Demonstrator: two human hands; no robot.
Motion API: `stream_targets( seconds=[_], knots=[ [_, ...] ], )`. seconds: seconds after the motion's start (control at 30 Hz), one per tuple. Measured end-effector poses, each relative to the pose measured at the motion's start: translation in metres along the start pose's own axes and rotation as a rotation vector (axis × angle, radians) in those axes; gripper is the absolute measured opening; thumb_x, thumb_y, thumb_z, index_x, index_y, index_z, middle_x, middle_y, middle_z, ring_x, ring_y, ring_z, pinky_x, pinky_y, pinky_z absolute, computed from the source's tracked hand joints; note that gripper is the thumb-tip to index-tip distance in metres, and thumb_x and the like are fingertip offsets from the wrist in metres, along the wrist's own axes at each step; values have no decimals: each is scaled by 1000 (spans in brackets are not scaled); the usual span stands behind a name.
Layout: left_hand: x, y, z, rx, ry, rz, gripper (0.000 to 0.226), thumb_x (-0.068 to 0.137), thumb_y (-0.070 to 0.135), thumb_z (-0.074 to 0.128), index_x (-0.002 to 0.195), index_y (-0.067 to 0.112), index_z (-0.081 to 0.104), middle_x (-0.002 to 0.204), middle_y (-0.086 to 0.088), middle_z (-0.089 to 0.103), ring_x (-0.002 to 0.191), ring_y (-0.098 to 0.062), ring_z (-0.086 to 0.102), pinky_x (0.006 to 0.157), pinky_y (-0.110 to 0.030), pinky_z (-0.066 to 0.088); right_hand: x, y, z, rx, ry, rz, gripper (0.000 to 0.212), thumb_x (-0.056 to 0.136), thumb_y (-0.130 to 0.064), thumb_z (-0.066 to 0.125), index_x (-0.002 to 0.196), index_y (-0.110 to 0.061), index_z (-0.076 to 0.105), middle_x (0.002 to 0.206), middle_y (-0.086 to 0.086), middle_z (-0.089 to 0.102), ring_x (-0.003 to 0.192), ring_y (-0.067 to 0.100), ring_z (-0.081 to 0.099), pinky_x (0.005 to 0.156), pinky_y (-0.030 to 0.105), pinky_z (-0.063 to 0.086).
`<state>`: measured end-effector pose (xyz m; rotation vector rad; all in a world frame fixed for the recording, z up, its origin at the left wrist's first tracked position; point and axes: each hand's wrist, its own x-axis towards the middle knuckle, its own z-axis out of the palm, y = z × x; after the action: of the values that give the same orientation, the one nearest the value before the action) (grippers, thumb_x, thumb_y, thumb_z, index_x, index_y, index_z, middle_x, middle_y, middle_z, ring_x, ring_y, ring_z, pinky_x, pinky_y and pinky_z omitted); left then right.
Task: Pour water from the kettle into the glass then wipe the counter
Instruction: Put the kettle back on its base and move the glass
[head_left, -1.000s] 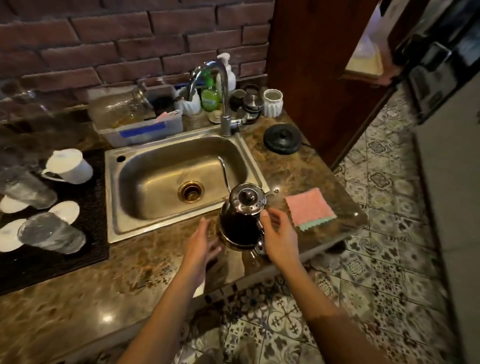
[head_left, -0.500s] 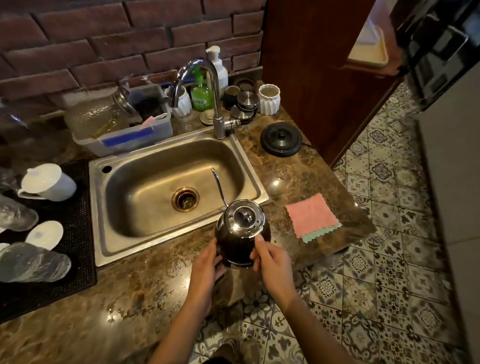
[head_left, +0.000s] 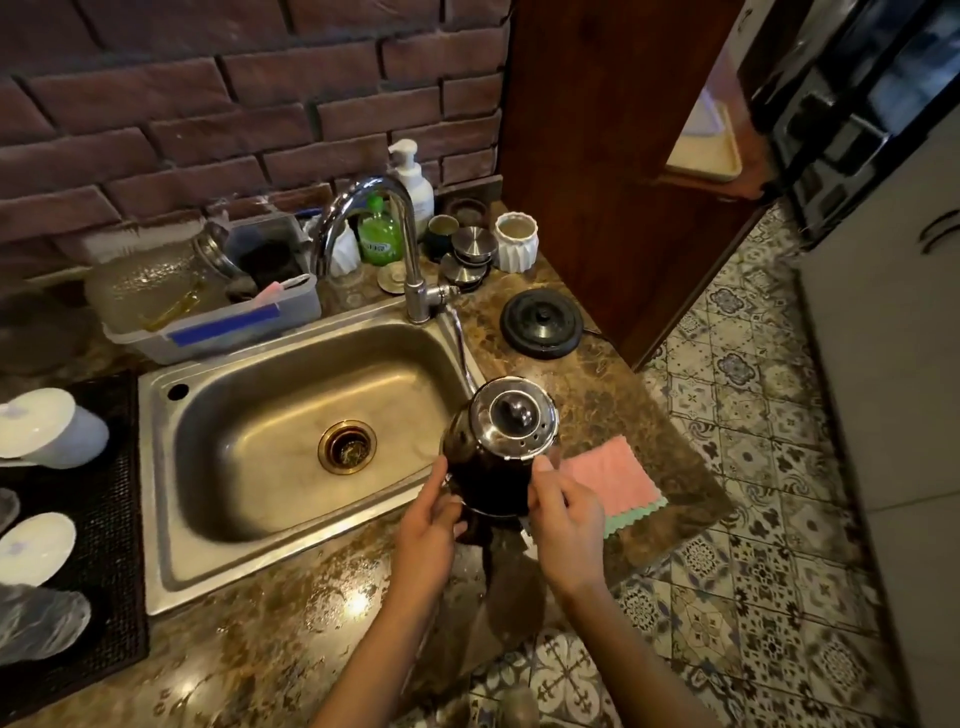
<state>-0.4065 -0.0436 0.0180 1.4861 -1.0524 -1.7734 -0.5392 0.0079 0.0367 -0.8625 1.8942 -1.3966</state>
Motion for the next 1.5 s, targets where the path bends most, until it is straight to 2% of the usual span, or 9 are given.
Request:
stream_targets(
  seconds=[0.13,0.33,0.43,0.6,0.7,0.9,1.07,1.3,1.5],
  knots=[
    [26,31,29,34,-52,8,56,100,5,49,147,35,45,118,15,72,104,-3,65,103,-40,51,37,-18,-13,15,33,-41,54,100,-48,48,56,-17,45,51,-2,41,51,14,36,53,34,27],
    [80,66,76,51,-92,43,72,91,-13,41,150,27,42,90,7,68,63,-8,56,63,-30,43,110,-30,-38,50,79,-65,56,101,-42,50,51,-19,41,48,-4,38,48,12,34,52,30,26],
    [105,84,104,60,-81,44,77,88,-18,36,150,26,40,111,-5,72,72,-16,67,59,-23,44,154,-28,-50,19,76,-95,59,102,-42,51,47,-24,41,47,-8,37,47,12,34,53,29,26],
    [149,103,152,84,-26,22,73,92,-15,37,149,30,39,92,0,70,58,4,60,50,-16,45,235,-15,-65,-52,13,-117,58,96,-59,44,51,-22,45,50,-3,42,50,16,39,56,36,30],
    [175,112,172,81,14,13,71,94,-13,35,153,27,36,112,-14,70,79,-1,65,58,-27,56,274,-4,-65,-49,-13,-105,62,95,-61,44,52,-16,46,49,-4,44,51,17,41,57,36,32],
    [213,108,187,75,97,-10,71,94,-10,41,154,27,33,100,7,69,91,-11,67,70,-24,53,314,8,-55,-23,-115,-56,61,102,-50,47,54,-13,47,52,-2,44,52,15,41,58,35,32],
    [230,100,187,82,152,3,69,95,-11,41,153,26,35,136,-3,60,100,-6,63,87,-29,52,324,19,-50,-59,-142,-57,59,101,-50,45,55,-14,46,52,-2,44,53,17,41,59,35,32],
    [244,97,187,94,167,13,73,94,-7,45,152,34,35,143,0,57,127,-16,57,103,-41,52,335,15,-43,-90,-147,-82,65,101,-52,43,56,-6,44,51,2,43,52,17,40,60,35,34],
    [251,94,186,66,170,13,73,94,-9,45,152,34,34,138,-3,61,123,-17,60,104,-44,51,334,12,-37,-99,-129,-95,60,105,-46,44,54,-15,41,50,-3,40,50,13,36,57,33,31]
  ],
)
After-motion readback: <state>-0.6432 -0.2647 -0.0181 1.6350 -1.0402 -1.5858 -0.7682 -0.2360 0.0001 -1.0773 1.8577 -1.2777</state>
